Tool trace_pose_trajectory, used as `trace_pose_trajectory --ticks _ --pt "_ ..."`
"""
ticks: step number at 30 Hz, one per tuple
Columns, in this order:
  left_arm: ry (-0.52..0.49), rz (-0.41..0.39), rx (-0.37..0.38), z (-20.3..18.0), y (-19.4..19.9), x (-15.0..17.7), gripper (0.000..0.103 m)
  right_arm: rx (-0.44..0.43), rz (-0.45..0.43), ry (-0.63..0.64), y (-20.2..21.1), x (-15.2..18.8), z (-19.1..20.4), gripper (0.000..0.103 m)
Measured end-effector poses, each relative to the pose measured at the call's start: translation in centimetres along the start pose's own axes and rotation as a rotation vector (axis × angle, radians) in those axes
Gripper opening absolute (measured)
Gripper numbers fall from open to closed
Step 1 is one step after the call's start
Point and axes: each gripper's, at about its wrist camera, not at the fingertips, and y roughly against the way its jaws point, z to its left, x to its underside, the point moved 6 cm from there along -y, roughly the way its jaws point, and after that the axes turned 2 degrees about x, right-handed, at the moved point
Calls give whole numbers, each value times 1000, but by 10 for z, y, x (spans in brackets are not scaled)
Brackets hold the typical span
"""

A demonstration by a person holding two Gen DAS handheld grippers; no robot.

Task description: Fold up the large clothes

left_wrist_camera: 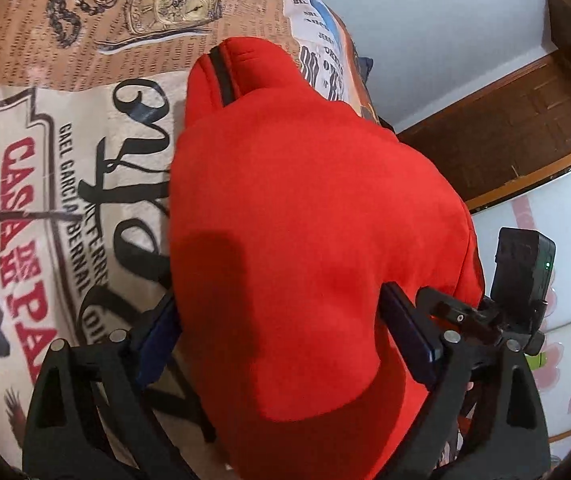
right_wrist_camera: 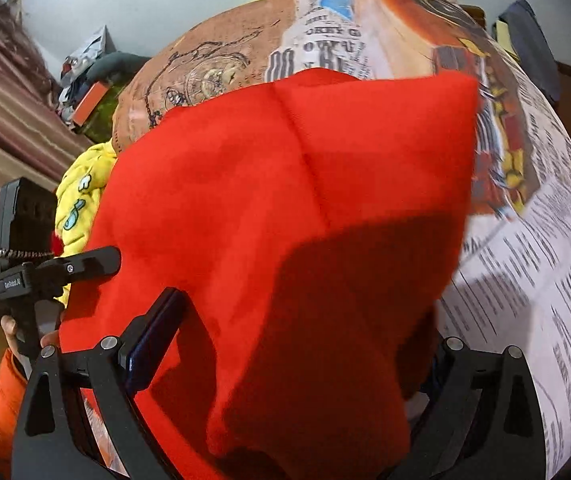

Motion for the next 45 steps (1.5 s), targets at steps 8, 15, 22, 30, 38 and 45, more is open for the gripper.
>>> trace_pose_trajectory --ticks 8,15,22,30,38,45 --pt "33 -17 32 0 -5 -9 88 -90 -30 -27 4 -10 5 50" --pt "-14 -66 24 -4 21 3 54 -151 -28 -30 8 -10 22 27" --pt "-161 -149 -35 -44 76 10 40 -97 -78 108 34 -18 66 21" --pt "-227 -288 -56 -63 166 1 40 -122 -174 188 68 -38 130 21" --pt "-191 -363 -99 -25 231 -10 40 -157 -193 250 45 -55 197 21" --pt "-122 -360 -142 40 251 -26 40 -199 -145 243 -12 -67 229 21"
